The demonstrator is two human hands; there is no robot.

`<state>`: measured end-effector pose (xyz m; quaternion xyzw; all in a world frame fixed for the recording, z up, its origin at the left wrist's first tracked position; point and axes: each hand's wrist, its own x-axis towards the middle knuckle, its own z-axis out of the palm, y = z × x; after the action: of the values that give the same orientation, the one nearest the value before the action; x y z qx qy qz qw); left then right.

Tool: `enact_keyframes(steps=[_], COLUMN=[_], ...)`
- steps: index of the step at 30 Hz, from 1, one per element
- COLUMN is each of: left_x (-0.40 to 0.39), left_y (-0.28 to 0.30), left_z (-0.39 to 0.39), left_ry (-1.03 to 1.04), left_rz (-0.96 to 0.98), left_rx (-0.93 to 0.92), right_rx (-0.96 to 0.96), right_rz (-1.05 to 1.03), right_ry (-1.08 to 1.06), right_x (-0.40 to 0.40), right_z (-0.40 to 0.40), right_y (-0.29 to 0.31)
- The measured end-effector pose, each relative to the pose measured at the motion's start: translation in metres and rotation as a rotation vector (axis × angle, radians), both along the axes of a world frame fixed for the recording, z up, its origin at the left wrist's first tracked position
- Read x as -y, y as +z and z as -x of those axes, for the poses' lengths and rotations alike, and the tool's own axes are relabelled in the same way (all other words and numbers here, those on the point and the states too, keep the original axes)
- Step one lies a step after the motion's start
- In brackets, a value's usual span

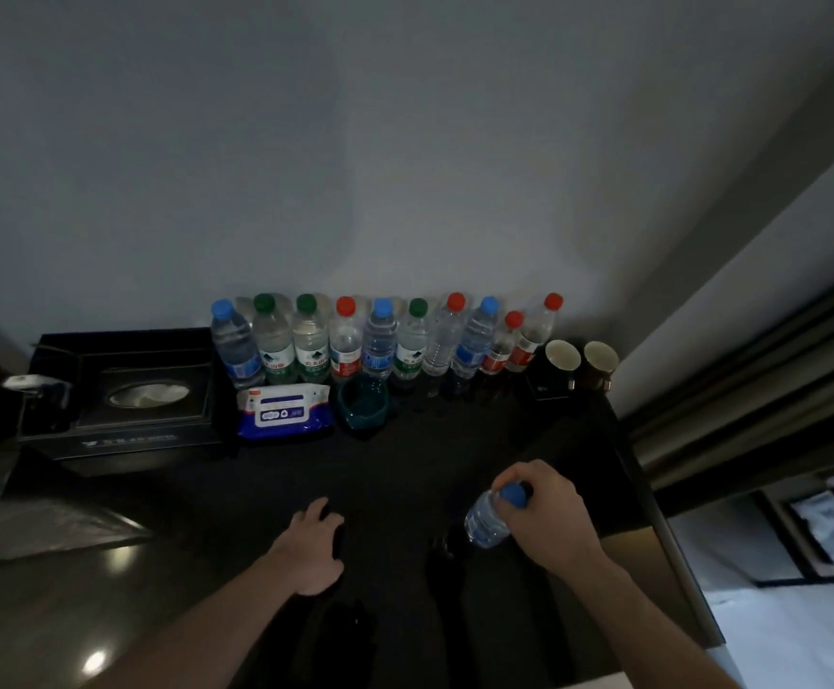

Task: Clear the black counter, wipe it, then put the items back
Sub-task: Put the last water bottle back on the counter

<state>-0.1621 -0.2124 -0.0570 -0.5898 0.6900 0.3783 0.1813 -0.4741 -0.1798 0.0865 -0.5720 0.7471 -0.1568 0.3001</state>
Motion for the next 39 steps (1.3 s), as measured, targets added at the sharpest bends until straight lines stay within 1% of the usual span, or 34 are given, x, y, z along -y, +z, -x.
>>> enact_keyframes(steps=[4, 9, 14, 19, 21, 26, 31, 39], left_x=[0.023, 0.039, 0.042, 0.035, 0.036, 0.042, 0.045, 0.047], left_y=[-0.004, -0.01, -0.025, -0.03, -0.032, -0.032, -0.032, -0.034], left_z=[0.019, 0.033, 0.038, 0.049, 0.05, 0.046, 0.049, 0.047], left_ry=[0.053, 0.184, 0.286, 0.304, 0.312, 0.331, 0.34, 0.333], left_rz=[-0.015, -0.022, -0.046, -0.04, -0.039, -0.038, -0.044, -0.053], left_rx=[0.027, 0.054, 0.106, 0.16, 0.156, 0.136, 0.139, 0.143], right_rx=[-0.001, 0.024, 0.045, 0.041, 0.036, -0.024, -0.048, -0.013], right_rz=[-0.012, -0.03, -0.012, 0.049, 0.081, 0.051, 0.053, 0.102], right_ry=[0.07, 0.168, 0.242, 0.34, 0.37, 0.405, 0.421, 0.404], right_x=[0.045, 0.107, 0.169, 0.216, 0.23, 0.256, 0.264, 0.266], right_z=[0.021, 0.028, 0.019, 0.0, -0.007, -0.025, -0.035, -0.049], right_y=[-0.008, -0.016, -0.027, -0.042, -0.047, -0.055, -0.063, -0.069])
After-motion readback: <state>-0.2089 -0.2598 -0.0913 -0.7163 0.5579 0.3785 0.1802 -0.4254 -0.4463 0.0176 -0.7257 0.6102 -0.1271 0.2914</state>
